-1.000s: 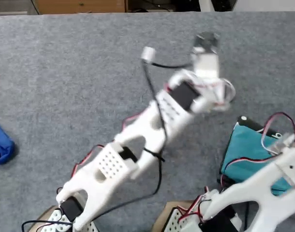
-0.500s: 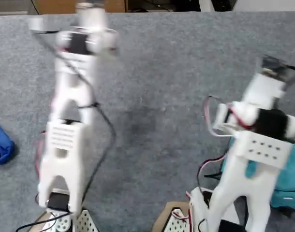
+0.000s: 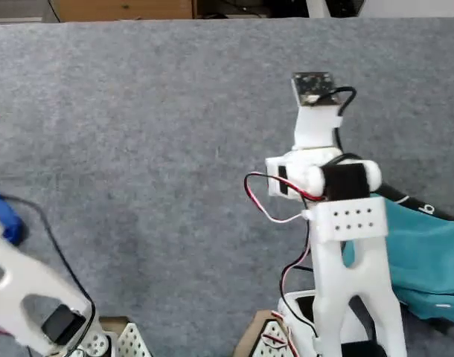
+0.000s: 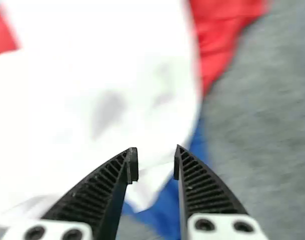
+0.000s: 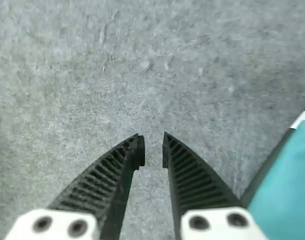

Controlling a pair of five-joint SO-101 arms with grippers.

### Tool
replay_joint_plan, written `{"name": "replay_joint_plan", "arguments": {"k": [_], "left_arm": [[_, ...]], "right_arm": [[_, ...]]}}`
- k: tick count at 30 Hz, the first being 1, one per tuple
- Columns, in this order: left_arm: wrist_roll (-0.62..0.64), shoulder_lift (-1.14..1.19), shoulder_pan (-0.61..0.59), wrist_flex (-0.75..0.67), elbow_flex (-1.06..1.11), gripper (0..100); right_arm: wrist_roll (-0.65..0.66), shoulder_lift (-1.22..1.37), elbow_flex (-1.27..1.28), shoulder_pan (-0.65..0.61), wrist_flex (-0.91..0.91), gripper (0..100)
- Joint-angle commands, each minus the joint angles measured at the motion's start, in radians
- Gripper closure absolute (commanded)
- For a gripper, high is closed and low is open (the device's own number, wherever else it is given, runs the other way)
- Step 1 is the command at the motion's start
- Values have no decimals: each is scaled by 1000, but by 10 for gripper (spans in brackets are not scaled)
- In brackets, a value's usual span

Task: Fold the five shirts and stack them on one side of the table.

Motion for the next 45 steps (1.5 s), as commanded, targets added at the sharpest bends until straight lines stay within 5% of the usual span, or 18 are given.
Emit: {"name": "replay_joint_plan", "arguments": {"k": [1,6,10,15,19,26,29,45], "left_arm": [[-75,-56,-150,6,12,860],[-71,-42,-247,-98,34,860],[-58,71,-276,-316,114,860],[84,234,-276,-488,121,867],[114,249,-269,-410,3,990],[157,251,-150,-109,-423,981],[155,177,-48,12,-413,981],[347,-156,407,14,-405,982]], "right_arm": [[5,-30,39,-27,-78,925],[3,-30,77,-50,-100,925],[2,-31,84,-51,-95,925],[2,-33,84,-51,-94,925],[2,-38,84,-51,-92,925],[2,-38,85,-51,-92,925],[0,-38,85,-51,-92,925],[0,-33,85,-48,-95,924]]}}
